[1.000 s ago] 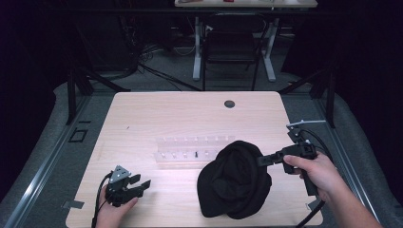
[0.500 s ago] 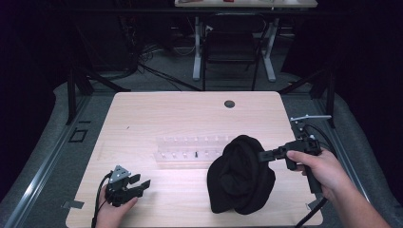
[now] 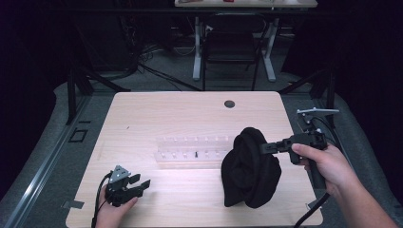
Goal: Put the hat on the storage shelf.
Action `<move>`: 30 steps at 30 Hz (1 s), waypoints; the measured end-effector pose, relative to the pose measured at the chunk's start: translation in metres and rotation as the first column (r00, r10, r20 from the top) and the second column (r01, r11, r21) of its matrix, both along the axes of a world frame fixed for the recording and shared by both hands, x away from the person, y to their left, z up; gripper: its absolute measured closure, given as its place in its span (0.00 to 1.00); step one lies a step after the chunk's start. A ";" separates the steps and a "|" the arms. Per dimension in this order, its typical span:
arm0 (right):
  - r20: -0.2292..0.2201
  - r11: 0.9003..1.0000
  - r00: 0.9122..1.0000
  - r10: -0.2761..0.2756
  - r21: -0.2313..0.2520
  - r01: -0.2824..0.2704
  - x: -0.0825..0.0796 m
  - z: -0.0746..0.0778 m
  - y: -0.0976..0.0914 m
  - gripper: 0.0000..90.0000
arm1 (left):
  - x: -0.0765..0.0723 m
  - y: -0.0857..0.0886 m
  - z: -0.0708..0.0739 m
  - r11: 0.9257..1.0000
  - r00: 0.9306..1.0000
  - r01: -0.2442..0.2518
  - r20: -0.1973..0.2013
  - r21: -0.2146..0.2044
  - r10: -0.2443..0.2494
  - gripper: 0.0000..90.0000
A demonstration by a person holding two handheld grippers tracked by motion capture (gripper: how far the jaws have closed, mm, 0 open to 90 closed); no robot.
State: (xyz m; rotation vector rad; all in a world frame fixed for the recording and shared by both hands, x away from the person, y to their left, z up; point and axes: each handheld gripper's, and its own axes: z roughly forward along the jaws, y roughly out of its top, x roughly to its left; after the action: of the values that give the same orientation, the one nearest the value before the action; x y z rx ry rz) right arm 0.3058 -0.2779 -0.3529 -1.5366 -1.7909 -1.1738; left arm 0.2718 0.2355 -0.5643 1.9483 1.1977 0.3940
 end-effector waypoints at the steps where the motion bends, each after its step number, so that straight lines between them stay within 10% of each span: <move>1: 0.004 1.000 1.000 -0.001 0.008 0.001 0.000 0.002 -0.001 0.98 | 0.000 0.000 0.000 1.000 1.000 0.000 0.000 0.000 0.000 0.54; 30: 0.109 0.993 0.993 -0.037 0.119 0.024 0.015 0.031 0.014 0.98 | 0.000 0.000 0.000 1.000 1.000 0.000 0.002 -0.005 0.000 0.54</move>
State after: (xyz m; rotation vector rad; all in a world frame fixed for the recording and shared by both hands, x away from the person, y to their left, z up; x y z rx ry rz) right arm 0.3208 -0.2635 -0.3219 -1.4617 -1.7398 -1.3782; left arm 0.2717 0.2356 -0.5640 1.9434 1.1960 0.3932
